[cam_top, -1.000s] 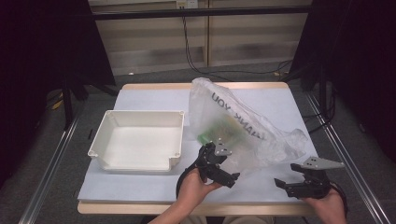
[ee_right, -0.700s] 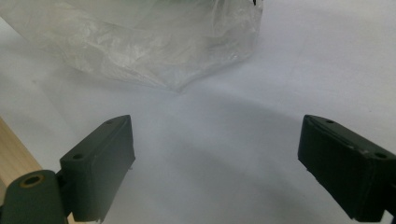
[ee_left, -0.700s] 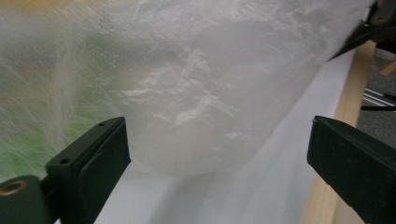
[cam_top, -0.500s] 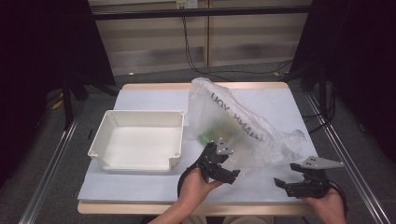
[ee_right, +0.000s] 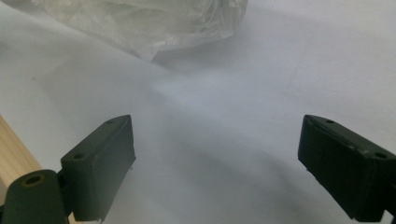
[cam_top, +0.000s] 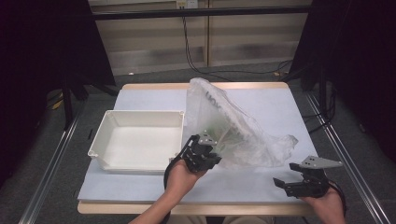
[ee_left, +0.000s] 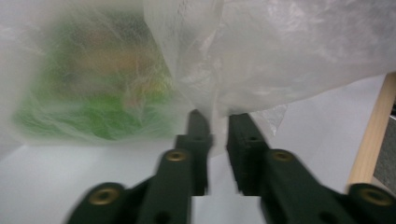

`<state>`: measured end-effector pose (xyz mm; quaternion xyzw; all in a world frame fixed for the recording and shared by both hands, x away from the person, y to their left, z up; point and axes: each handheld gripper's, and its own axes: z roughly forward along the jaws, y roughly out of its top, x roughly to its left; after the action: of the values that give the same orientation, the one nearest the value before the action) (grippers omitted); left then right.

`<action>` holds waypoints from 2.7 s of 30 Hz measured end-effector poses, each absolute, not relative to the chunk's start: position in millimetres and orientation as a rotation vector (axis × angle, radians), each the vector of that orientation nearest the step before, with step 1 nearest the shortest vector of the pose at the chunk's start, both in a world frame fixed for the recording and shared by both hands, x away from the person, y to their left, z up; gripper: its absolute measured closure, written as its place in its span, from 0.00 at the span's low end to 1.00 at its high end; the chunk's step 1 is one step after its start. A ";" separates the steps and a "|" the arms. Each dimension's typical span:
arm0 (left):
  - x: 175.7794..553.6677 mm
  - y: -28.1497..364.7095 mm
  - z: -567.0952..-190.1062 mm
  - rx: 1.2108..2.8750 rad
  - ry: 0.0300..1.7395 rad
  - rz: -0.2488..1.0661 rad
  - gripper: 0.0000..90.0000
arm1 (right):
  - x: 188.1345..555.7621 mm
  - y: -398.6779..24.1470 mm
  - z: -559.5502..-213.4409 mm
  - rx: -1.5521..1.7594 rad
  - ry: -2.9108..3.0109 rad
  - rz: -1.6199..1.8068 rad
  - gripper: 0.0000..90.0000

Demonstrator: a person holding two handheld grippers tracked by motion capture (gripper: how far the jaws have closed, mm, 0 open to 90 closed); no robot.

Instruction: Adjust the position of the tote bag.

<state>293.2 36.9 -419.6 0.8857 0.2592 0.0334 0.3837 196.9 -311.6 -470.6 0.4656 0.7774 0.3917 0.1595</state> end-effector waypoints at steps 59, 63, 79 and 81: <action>311.9 104.9 -412.1 2.206 0.773 0.090 1.00 | 218.1 -299.7 -474.1 1.285 2.264 1.110 0.12; 315.0 115.8 -411.8 2.220 0.801 0.121 1.00 | 226.7 -290.9 -472.5 1.266 2.276 1.113 0.13; 311.3 124.8 -411.2 2.197 0.788 0.083 1.00 | 284.3 -244.2 -459.8 1.131 2.351 1.163 0.19; 310.4 123.0 -412.0 2.207 0.781 0.081 1.00 | 290.1 -234.2 -460.3 1.094 2.380 1.172 0.21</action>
<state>310.4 123.0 -412.0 0.8679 0.3071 0.0319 0.3892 290.1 -234.2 -460.3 0.3778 0.8217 0.4047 0.1354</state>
